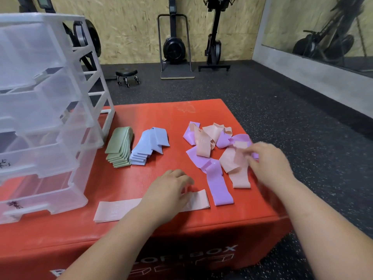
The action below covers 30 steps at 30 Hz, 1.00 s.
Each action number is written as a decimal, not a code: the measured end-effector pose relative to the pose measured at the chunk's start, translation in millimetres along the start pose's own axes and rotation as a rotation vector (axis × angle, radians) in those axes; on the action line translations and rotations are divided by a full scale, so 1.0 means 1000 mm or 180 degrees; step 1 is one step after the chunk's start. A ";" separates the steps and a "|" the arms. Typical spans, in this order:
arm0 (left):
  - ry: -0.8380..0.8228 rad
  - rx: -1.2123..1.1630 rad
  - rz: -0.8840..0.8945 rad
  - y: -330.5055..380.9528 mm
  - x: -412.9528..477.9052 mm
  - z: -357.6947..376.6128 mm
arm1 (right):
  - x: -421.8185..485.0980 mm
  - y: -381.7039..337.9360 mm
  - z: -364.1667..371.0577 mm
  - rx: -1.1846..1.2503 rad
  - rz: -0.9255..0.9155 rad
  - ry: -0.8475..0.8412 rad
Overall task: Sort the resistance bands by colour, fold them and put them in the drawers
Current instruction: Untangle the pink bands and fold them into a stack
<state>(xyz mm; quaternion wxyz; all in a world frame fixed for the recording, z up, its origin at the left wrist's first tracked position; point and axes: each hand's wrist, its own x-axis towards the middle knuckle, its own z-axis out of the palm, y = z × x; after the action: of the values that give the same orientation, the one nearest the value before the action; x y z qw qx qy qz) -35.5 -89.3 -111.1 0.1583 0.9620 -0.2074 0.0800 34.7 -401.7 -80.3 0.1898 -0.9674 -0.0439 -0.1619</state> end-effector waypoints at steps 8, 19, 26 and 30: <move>0.0640 -0.1918 -0.0689 0.030 0.005 -0.024 | -0.025 -0.068 -0.048 0.2711 0.0281 0.0432; 0.0367 -0.4409 -0.1910 0.051 -0.001 -0.031 | -0.065 -0.118 -0.010 0.2688 -0.0301 -0.0982; 0.0290 -0.3790 -0.1636 0.041 0.002 -0.033 | -0.040 -0.085 -0.010 0.1616 -0.0473 -0.0492; 0.0198 -0.3435 -0.1275 0.035 0.002 -0.034 | -0.039 -0.084 -0.010 0.1326 -0.0820 -0.0990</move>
<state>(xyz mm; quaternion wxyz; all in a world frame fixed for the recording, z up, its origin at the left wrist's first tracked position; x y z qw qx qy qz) -51.5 -109.4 -69.4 0.6448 0.7628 -0.0278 -0.0404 -17.1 -328.6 -54.1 0.3532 -0.9072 -0.2273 -0.0219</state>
